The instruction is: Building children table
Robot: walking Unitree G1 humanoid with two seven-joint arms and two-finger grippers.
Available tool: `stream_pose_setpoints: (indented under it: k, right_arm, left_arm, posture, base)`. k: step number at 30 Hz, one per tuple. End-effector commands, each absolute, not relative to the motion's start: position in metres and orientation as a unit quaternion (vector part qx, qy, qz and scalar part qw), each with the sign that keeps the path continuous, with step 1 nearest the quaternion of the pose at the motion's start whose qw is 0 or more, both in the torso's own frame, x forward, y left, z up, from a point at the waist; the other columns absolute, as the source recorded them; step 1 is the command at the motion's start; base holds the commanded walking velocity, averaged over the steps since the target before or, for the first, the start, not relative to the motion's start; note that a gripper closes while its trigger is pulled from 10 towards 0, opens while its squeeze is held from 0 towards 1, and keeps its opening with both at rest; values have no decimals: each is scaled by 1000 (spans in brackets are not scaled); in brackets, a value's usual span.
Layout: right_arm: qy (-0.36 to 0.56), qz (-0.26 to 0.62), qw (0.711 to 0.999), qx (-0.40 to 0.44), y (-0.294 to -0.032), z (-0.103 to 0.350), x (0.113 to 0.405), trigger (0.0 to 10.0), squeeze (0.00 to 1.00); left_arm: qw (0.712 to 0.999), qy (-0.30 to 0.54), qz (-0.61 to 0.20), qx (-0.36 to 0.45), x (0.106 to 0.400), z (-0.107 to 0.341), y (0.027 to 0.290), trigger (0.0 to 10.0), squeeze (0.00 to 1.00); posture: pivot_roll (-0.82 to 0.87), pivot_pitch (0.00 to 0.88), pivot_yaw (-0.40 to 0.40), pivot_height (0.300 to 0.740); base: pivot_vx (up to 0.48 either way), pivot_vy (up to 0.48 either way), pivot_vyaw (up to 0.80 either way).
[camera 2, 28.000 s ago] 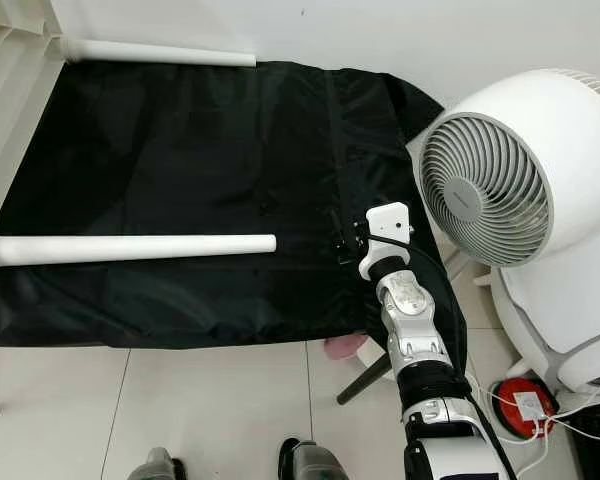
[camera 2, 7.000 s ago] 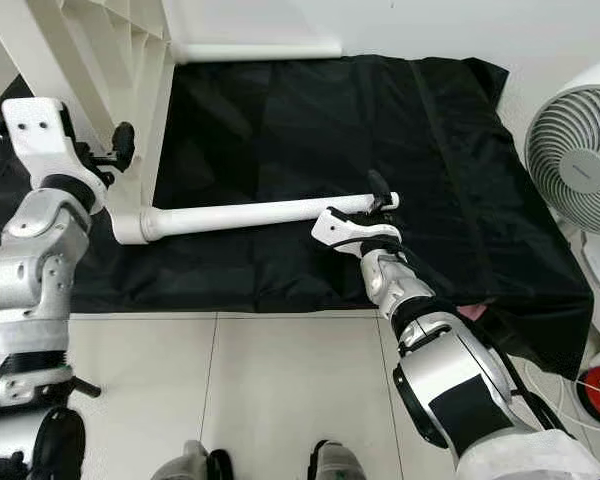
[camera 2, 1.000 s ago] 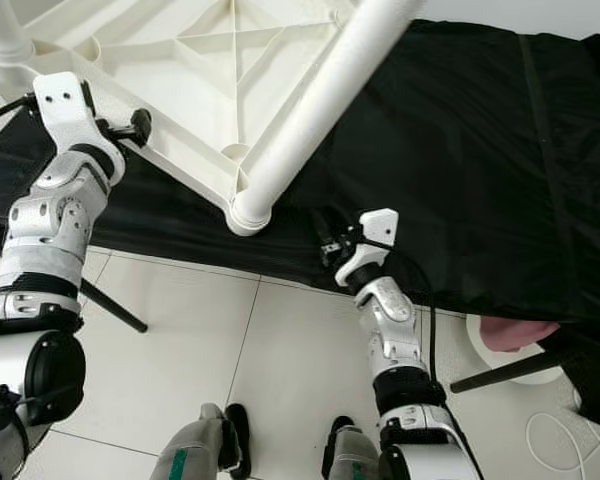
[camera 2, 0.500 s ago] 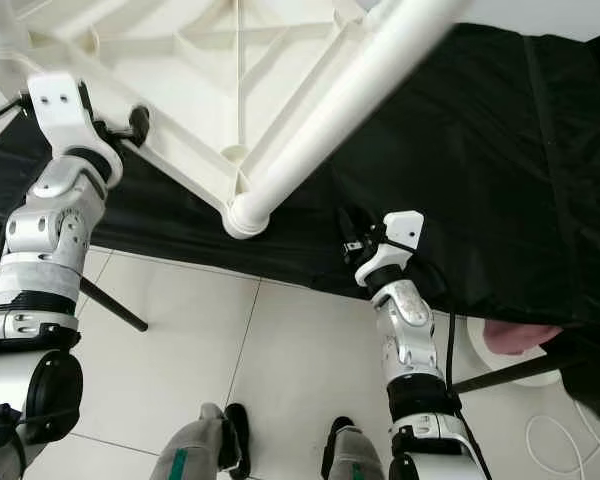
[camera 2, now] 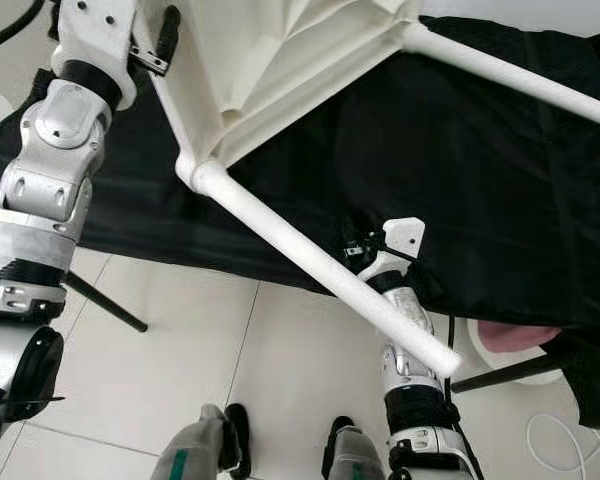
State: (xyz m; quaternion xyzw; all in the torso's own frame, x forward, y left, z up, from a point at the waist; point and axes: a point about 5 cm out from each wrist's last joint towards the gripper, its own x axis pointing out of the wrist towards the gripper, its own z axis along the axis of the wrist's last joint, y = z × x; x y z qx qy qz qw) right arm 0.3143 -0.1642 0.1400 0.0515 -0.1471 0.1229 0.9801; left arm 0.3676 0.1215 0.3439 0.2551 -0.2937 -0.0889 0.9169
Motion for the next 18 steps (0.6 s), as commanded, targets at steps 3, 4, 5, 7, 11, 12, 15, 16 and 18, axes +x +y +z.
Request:
stream_pose_setpoints:
  k: [3,4,5,7,11,12,15,16,18]
  right_arm:
    - [-68,96,990,83,-159,110,306,10000,0]
    - [-68,96,990,83,-159,110,306,10000,0]
    - [-68,92,990,85,-159,112,308,10000,0]
    - [-73,89,990,83,-161,116,311,10000,0]
    - [-75,86,990,83,-162,118,312,10000,0]
    - [-77,77,991,72,-168,119,312,10000,0]
    - [-97,57,991,75,-174,122,307,10000,0]
    - [-97,57,991,75,-174,122,307,10000,0]
    - [-129,29,990,38,-179,125,296,10000,0]
  left_arm:
    - [908,-311,-117,255,364,351,95,10000,0]
    - [908,-311,-117,255,364,351,95,10000,0]
    - [913,-302,-118,246,366,349,96,10000,0]
    - [916,-295,-112,248,369,346,100,10000,0]
    - [911,-299,-110,264,370,344,101,10000,0]
    - [912,-295,-113,263,370,341,104,10000,0]
    - [911,-292,-116,266,368,338,106,10000,0]
    - [911,-292,-116,266,368,338,106,10000,0]
    - [911,-291,-116,269,367,337,108,10000,0]
  posture:
    - [-53,188,119,740]
    - [-53,188,119,740]
    - [-53,188,119,740]
    - [-53,192,117,740]
    - [-53,192,117,740]
    - [-46,196,108,740]
    - [-43,202,105,740]
    - [-43,202,105,740]
    - [-39,208,103,740]
  base:
    - [0,0,0]
    - [0,0,0]
    - [0,0,0]
    - [0,0,0]
    - [0,0,0]
    - [0,0,0]
    - [0,0,0]
    - [0,0,0]
    - [0,0,0]
